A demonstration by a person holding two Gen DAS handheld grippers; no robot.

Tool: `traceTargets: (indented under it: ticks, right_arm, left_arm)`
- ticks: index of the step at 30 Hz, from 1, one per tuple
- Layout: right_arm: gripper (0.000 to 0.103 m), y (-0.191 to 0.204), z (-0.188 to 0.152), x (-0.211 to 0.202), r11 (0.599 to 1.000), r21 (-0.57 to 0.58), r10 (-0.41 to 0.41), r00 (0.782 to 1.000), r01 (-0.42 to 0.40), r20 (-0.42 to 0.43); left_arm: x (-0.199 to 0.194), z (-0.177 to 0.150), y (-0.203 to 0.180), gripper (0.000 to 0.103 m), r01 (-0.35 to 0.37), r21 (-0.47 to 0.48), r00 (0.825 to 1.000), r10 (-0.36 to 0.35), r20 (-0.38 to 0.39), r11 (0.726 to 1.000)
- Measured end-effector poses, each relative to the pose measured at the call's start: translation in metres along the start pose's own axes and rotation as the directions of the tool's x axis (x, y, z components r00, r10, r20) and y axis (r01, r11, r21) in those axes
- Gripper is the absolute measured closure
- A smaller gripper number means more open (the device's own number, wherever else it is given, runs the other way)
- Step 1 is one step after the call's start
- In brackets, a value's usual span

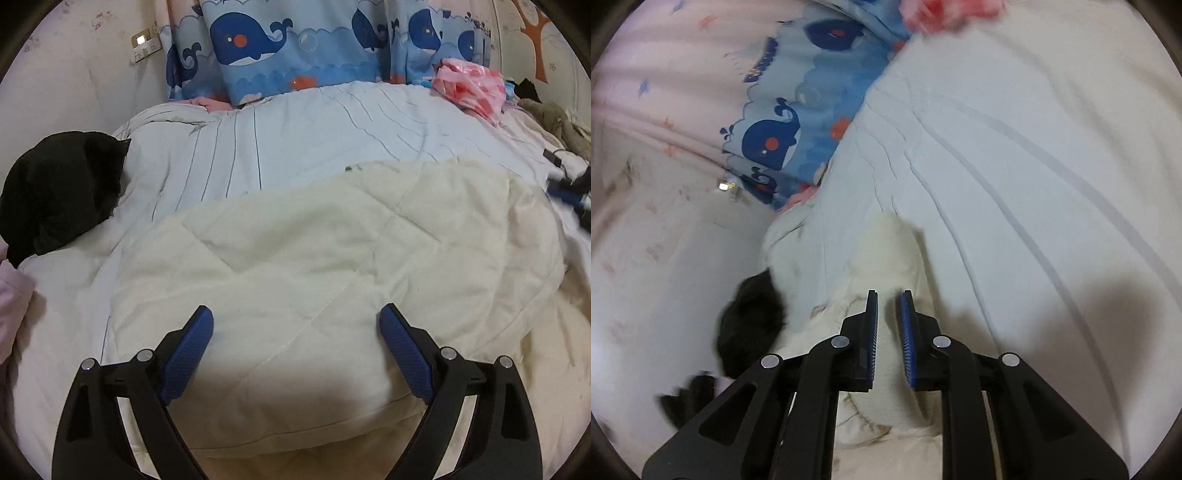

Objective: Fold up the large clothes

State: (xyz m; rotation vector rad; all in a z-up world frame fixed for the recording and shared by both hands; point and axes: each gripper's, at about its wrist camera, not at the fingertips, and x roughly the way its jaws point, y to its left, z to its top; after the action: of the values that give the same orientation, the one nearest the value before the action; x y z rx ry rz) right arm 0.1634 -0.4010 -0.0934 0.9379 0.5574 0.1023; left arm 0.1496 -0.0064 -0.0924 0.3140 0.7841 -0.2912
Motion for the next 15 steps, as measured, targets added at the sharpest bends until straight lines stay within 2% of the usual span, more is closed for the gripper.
traceTargets:
  ticks: [2, 3, 4, 5, 6, 7, 8, 9, 10, 11, 12, 14, 15]
  right_arm:
    - [0.089, 0.04, -0.003, -0.013, 0.985, -0.174, 0.024, 0.998, -0.014, 0.057]
    - [0.081, 0.067, -0.01, -0.017, 0.955, -0.295, 0.051, 0.996, -0.028, 0.072]
    - [0.072, 0.089, -0.02, -0.013, 0.919, -0.392, 0.063, 0.997, -0.04, 0.045]
    - [0.047, 0.103, -0.031, 0.0, 0.889, -0.457, 0.041, 0.999, -0.046, -0.019]
    - [0.035, 0.105, -0.04, 0.015, 0.874, -0.483, 0.012, 0.997, -0.05, -0.082]
    - [0.035, 0.1, -0.052, 0.041, 0.875, -0.483, -0.05, 0.984, -0.041, -0.174]
    - [0.036, 0.091, -0.058, 0.054, 0.88, -0.475, -0.099, 0.972, -0.015, -0.213]
    - [0.044, 0.07, -0.063, 0.072, 0.893, -0.448, -0.167, 0.952, 0.037, -0.255]
    - [0.052, 0.053, -0.063, 0.081, 0.906, -0.419, -0.19, 0.942, 0.06, -0.276]
    - [0.073, 0.042, -0.061, 0.082, 0.916, -0.394, -0.198, 0.94, 0.077, -0.277]
    - [0.089, 0.029, -0.052, 0.079, 0.939, -0.333, -0.189, 0.94, 0.088, -0.283]
    - [0.1, 0.014, -0.04, 0.074, 0.968, -0.24, -0.15, 0.939, 0.076, -0.308]
    - [0.1, 0.015, -0.037, 0.07, 0.968, -0.232, -0.161, 0.94, 0.092, -0.299]
  left_arm:
    - [-0.013, 0.004, -0.001, 0.015, -0.027, 0.016, 0.999, 0.027, 0.048, 0.999]
    - [-0.021, 0.005, 0.0, 0.015, -0.044, 0.019, 0.996, 0.042, 0.083, 0.999]
    - [-0.031, 0.008, 0.002, 0.015, -0.06, 0.01, 0.99, 0.058, 0.131, 0.998]
    - [-0.038, 0.006, 0.007, 0.012, -0.063, -0.006, 0.985, 0.063, 0.16, 0.998]
    - [-0.038, 0.009, 0.011, 0.01, -0.061, -0.025, 0.983, 0.064, 0.172, 0.998]
    - [-0.04, 0.011, 0.015, 0.007, -0.053, -0.05, 0.982, 0.062, 0.18, 0.997]
    - [-0.037, 0.011, 0.024, 0.007, -0.029, -0.089, 0.985, 0.043, 0.166, 0.996]
    - [-0.029, 0.009, 0.033, 0.007, 0.0, -0.128, 0.992, 0.016, 0.124, 0.992]
    - [-0.016, 0.007, 0.041, 0.007, 0.024, -0.169, 0.998, -0.014, 0.06, 0.985]
    - [0.012, 0.0, 0.051, 0.007, 0.044, -0.213, 0.995, -0.061, -0.075, 0.976]
    - [0.03, -0.01, 0.054, 0.007, 0.066, -0.212, 0.984, -0.098, -0.147, 0.975]
    - [0.032, -0.017, 0.054, 0.007, 0.063, -0.186, 0.987, -0.089, -0.133, 0.98]
    - [0.029, -0.013, 0.053, 0.007, 0.048, -0.18, 0.988, -0.073, -0.135, 0.983]
